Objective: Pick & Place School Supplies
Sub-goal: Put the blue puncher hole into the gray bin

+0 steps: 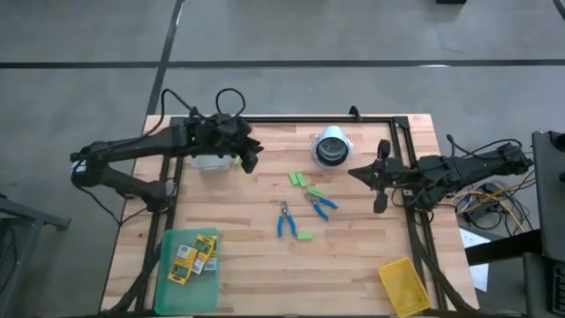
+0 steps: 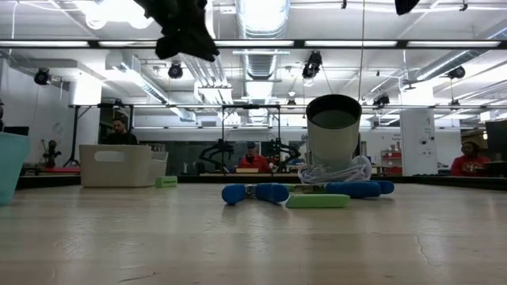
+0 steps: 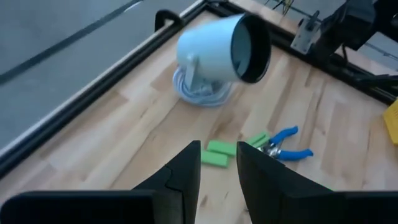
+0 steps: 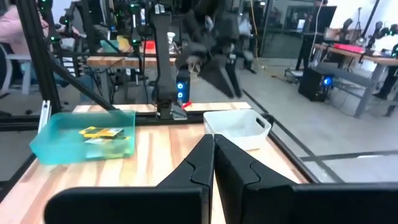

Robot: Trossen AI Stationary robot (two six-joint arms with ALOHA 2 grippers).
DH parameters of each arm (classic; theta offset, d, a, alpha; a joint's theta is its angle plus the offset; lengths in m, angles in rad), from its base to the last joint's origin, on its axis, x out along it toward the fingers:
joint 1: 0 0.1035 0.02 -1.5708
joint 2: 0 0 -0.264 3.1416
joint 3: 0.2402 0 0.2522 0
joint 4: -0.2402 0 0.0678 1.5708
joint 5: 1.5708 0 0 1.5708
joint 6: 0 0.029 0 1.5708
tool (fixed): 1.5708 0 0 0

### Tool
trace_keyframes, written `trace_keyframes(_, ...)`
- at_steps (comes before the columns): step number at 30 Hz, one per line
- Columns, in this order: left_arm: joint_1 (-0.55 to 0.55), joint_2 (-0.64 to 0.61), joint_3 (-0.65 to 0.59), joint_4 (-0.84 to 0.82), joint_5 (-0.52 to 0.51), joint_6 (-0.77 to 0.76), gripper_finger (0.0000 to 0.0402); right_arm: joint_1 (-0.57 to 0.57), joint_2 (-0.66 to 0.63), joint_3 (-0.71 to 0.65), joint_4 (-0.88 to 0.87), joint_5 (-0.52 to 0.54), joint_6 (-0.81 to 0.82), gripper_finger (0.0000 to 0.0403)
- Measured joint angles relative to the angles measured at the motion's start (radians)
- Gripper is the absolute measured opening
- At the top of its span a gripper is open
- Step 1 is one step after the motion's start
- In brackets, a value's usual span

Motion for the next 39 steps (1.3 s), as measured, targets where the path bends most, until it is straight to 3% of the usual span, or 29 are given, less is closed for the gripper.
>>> trace_keyframes(8,-0.003,0.088,0.135,-0.134,0.001,-0.004,0.0108,0.000,-0.107,-0.128,0.064,0.000,0.025,0.0008)
trace_keyframes(17,-0.003,0.138,0.145,-0.161,0.058,-0.049,0.0108,0.000,-0.203,-0.203,0.079,0.001,-0.067,0.0008)
trace_keyframes(25,-0.007,0.144,0.144,-0.190,0.085,-0.247,0.0108,0.000,-0.199,-0.219,0.077,0.001,-0.029,0.0008)
trace_keyframes(39,-0.008,0.144,0.144,-0.185,0.142,-0.246,0.0108,0.000,-0.144,-0.219,0.071,0.001,-0.018,0.0008)
